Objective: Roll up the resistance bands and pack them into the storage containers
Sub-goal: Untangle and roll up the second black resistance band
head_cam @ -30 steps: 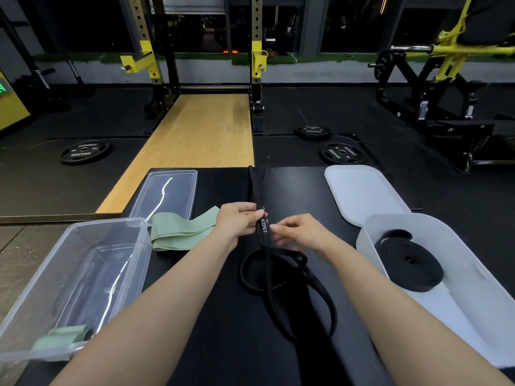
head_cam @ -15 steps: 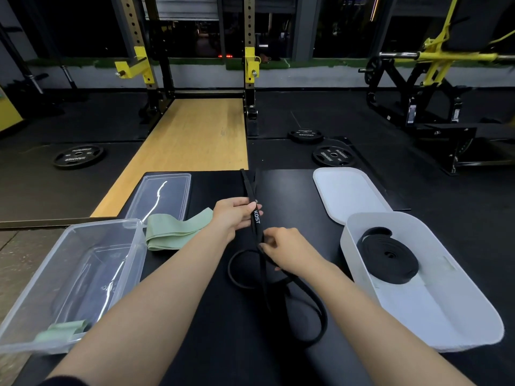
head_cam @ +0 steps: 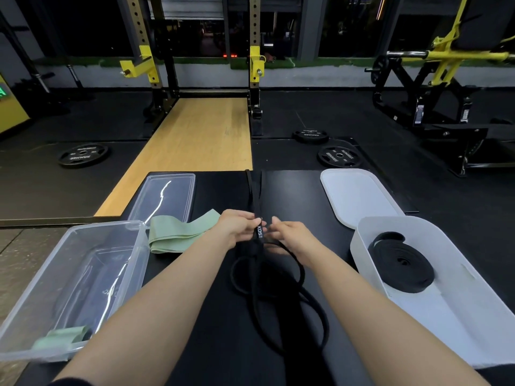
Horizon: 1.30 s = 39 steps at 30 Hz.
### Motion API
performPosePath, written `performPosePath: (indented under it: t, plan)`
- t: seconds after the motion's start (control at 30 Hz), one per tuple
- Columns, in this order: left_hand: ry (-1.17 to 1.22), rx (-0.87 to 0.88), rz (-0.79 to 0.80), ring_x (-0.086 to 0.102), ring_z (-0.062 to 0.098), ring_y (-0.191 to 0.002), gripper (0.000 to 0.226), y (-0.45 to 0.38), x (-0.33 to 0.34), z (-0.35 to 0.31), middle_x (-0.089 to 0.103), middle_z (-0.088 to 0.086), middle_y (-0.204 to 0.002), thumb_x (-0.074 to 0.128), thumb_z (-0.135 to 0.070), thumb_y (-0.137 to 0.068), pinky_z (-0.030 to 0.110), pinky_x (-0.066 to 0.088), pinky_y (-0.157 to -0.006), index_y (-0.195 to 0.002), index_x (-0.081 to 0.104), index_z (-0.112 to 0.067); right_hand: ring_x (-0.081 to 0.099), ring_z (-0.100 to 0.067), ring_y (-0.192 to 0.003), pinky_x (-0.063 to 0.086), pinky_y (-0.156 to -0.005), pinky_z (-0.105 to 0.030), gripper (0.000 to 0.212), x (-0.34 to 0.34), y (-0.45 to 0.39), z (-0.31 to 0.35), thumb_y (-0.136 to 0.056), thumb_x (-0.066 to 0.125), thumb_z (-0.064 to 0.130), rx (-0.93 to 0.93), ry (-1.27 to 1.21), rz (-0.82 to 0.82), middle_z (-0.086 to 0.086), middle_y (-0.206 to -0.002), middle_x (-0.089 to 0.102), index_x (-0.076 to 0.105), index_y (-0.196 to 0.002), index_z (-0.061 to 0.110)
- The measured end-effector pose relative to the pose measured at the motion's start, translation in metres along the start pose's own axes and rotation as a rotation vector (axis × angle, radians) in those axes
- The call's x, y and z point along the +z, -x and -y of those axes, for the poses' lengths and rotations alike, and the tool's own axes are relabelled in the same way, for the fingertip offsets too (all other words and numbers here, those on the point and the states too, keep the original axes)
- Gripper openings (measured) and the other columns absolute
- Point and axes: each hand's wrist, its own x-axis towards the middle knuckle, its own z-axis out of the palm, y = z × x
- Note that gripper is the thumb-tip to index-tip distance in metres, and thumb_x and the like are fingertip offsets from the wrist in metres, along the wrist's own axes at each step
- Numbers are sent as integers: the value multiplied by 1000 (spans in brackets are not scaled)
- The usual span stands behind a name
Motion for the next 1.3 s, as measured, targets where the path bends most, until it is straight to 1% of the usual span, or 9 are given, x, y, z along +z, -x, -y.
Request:
performPosePath:
  t: [0.1,0.27,0.53,0.73,0.87,1.03,1.13,1.23,1.3]
  plan:
    - [-83,-20,-2,68,10,-66,35,-9,-3,10,69,14,-98,63,-2,-86,17,54,-53,-120,55,3,70,-14,-75,56,-64,-19,29,1,-18,6,-95,57,28,-14,-56,-77,-7,-87,70,61,-107,2]
    - [-139,-22,2,63,7,-64,32,-23,-7,18,64,4,-77,64,-3,-86,13,50,-46,-117,57,1,69,-16,-73,54,-58,-18,34,10,-45,12,-82,74,23,36,0,-120,-8,-86,69,64,-104,-1]
    - [-73,-7,-33,65,19,-80,37,-55,-7,29,67,12,-91,68,-5,-84,29,55,-73,-118,57,4,68,-19,-75,55,-68,-27,27,9,-88,12,-78,74,1,76,-16,-163,-12,-94,70,65,-103,2]
    - [-33,-33,39,67,20,-79,34,-80,-7,19,69,11,-94,70,-11,-83,24,57,-62,-114,61,0,67,-14,-66,54,-52,-20,24,11,-130,24,-81,71,-1,-13,-55,-207,-11,-85,68,63,-104,0]
    - [-76,-81,70,67,26,-86,32,-94,-8,15,68,14,-106,68,-10,-85,29,56,-64,-114,59,-1,69,-20,-72,57,-64,-28,23,8,-160,30,-81,71,-1,-60,-42,-265,-16,-93,69,63,-102,1]
    - [32,-84,113,68,20,-75,20,-103,-10,17,69,8,-86,53,-4,-94,27,58,-61,-113,58,-2,70,-25,-84,58,-74,-32,14,6,-179,32,-79,73,0,-96,-2,-288,-17,-96,70,63,-87,6]
    - [94,-66,123,68,25,-89,23,-104,-12,21,68,10,-88,50,0,-94,28,57,-64,-116,57,2,69,-21,-80,57,-67,-26,21,3,-167,30,-83,70,3,-66,-77,-212,-13,-91,69,63,-102,-2]
    - [92,-29,92,66,21,-81,22,-103,-10,23,68,8,-87,52,-3,-93,29,54,-76,-113,60,0,68,-15,-73,56,-59,-20,23,-1,-141,27,-89,66,19,0,-25,-78,-9,-85,70,65,-99,-1]
    - [98,6,46,65,17,-75,19,-105,-10,21,67,6,-83,53,-4,-93,26,55,-69,-110,62,-2,69,-15,-74,56,-61,-21,28,-6,-123,24,-92,61,32,35,112,4,-7,-82,70,66,-92,4]
